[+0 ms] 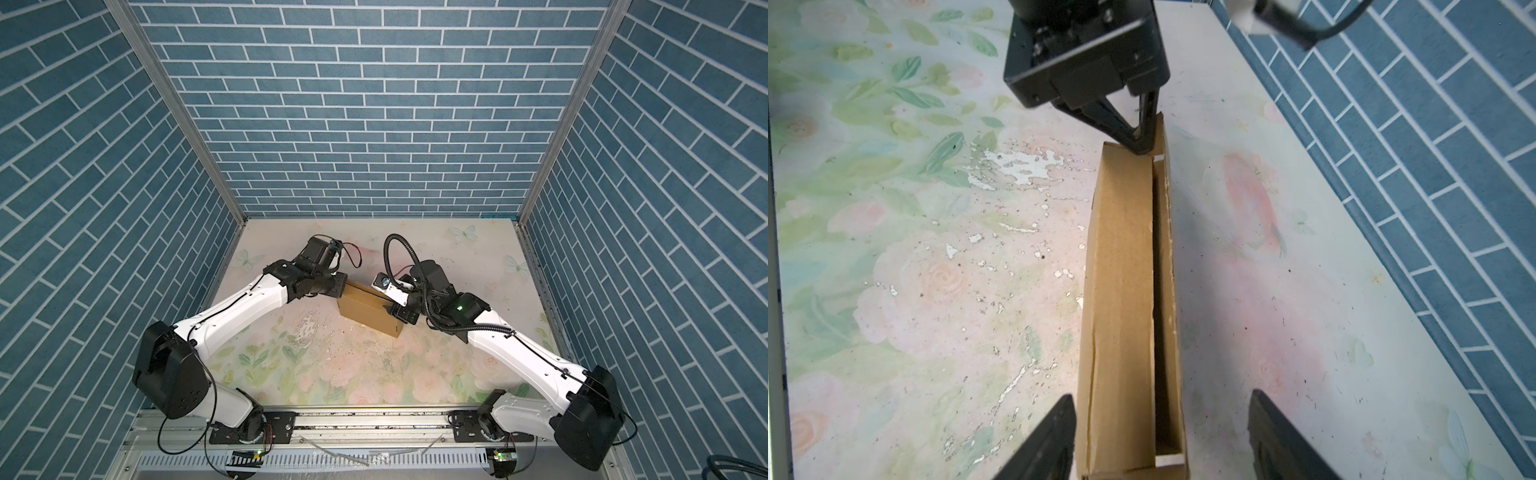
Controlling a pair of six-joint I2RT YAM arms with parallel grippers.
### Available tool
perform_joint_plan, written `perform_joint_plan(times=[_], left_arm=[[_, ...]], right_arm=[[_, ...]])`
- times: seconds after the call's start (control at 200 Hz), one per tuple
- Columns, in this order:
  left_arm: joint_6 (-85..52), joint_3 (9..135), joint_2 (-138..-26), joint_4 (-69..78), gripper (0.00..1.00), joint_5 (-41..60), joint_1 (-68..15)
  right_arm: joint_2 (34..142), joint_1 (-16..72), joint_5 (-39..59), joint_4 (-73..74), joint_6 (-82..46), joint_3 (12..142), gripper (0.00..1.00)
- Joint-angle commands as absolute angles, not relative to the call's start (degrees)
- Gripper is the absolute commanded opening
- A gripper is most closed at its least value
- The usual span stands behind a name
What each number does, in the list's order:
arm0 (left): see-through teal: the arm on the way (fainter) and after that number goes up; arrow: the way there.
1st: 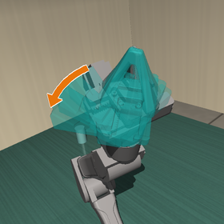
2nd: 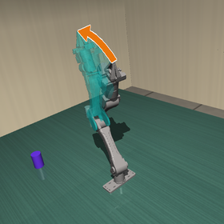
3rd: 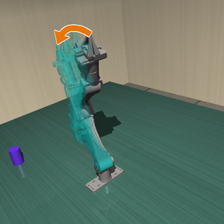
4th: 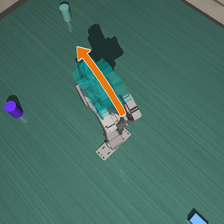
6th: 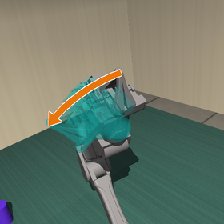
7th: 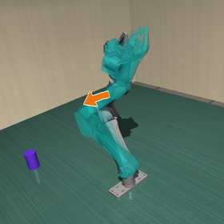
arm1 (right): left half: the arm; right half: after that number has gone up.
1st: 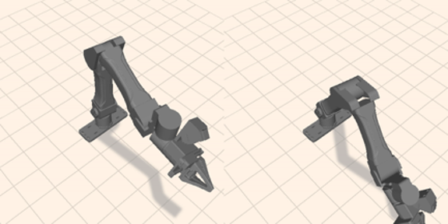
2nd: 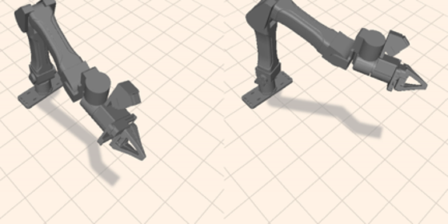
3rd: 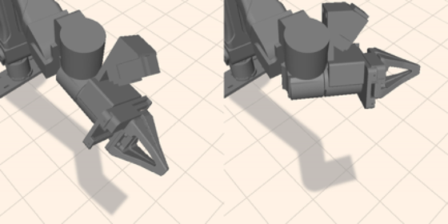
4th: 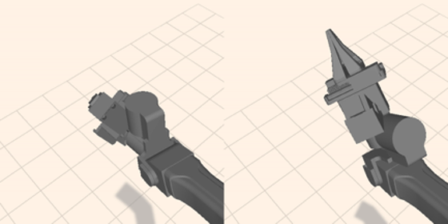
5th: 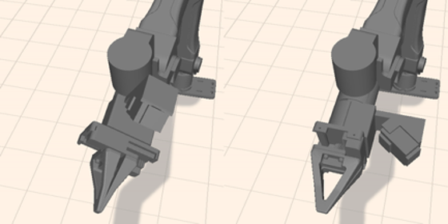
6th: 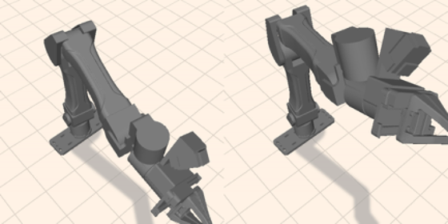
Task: Fold the paper box
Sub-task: 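Push the right gripper along the box toward the left gripper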
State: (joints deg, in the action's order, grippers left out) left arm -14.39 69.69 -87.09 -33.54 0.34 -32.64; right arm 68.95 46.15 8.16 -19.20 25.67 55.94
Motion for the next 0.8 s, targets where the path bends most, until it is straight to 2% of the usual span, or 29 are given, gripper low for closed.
perform_joint_plan(times=[0.0,0.445,0.79], left_arm=[[-14.50,67.87,-87.10,-36.37,0.00,1.84,-33.18],[-14.46,68.11,-87.36,-36.47,0.00,2.14,-33.14],[-14.50,68.11,-87.58,-36.51,0.00,2.11,-33.21]], right_arm=[[69.89,47.56,6.41,-22.89,28.56,59.07,0.67],[74.15,50.38,1.01,-21.91,29.56,58.89,0.68],[76.44,52.25,-1.53,-20.23,30.26,58.40,0.64]])
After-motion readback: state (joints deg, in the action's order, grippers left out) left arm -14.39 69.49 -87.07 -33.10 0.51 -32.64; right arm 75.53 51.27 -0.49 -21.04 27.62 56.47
